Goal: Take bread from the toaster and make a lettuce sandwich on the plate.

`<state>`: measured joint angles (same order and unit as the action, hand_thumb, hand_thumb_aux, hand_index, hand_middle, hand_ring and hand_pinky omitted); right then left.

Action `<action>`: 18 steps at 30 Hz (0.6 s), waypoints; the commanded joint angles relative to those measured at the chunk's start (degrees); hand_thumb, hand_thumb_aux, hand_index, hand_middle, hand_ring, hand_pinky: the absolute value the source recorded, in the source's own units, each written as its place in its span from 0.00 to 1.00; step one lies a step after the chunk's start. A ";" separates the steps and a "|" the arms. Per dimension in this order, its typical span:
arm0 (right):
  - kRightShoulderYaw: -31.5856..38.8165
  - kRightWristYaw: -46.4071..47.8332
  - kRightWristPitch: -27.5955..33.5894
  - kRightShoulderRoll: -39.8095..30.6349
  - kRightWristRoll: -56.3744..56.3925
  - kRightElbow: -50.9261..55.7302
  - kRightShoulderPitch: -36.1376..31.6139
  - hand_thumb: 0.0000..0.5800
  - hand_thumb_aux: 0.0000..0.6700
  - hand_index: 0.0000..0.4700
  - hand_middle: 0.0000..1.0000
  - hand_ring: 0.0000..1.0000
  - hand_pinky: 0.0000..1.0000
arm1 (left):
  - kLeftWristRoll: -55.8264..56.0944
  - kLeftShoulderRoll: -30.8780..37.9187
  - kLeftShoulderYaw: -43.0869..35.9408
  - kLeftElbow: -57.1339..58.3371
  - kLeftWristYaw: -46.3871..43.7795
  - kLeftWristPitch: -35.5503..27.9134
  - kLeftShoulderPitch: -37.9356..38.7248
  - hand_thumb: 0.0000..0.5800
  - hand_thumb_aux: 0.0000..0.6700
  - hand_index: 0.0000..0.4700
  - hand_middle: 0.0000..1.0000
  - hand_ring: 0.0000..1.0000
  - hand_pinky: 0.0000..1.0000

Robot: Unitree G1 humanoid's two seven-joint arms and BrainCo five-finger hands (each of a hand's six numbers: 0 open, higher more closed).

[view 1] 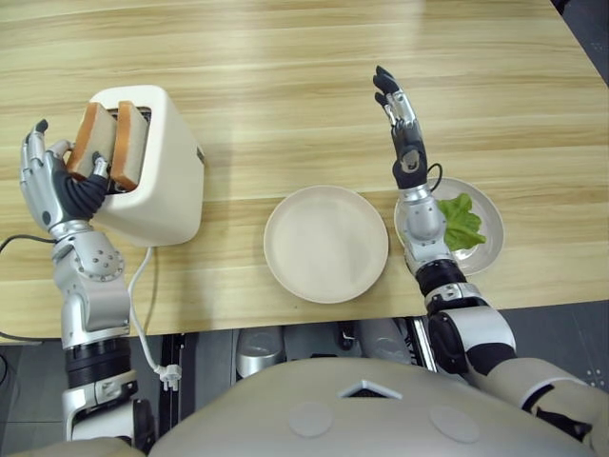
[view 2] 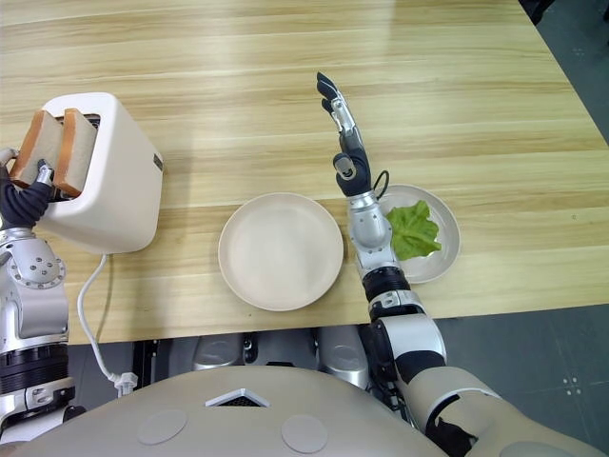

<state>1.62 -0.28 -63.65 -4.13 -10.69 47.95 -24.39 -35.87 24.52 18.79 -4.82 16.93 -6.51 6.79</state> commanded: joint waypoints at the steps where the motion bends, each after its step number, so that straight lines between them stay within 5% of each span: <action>1: 0.56 -0.35 -0.31 -0.23 -0.54 0.25 -0.08 0.00 0.00 0.00 0.00 0.00 0.00 | -0.51 0.46 0.47 -5.54 1.04 0.47 0.16 1.00 1.00 0.98 0.29 0.29 0.29; 2: 0.31 -0.59 -0.39 -0.46 -0.51 0.13 -0.09 0.00 0.00 0.00 0.00 0.00 0.00 | -0.70 0.63 0.89 -7.21 1.44 0.79 0.08 1.00 1.00 0.98 1.00 1.00 1.00; 10: -8.11 -9.34 -1.47 -9.79 -17.09 -20.20 5.64 0.00 0.00 0.00 0.00 0.00 0.00 | 2.71 6.21 5.69 -27.02 -3.13 4.32 -6.16 1.00 1.00 0.98 1.00 1.00 1.00; 18: -14.57 -33.05 6.11 -30.75 -38.97 -16.35 14.70 0.00 0.00 0.00 0.00 0.00 0.00 | 38.56 1.78 -9.02 -32.39 -28.26 -2.77 -13.71 1.00 1.00 0.98 1.00 1.00 1.00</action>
<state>-12.77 -26.38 -60.19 -32.73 -43.94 29.23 -11.32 -3.92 27.00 14.04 -38.95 -5.43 -5.65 -7.26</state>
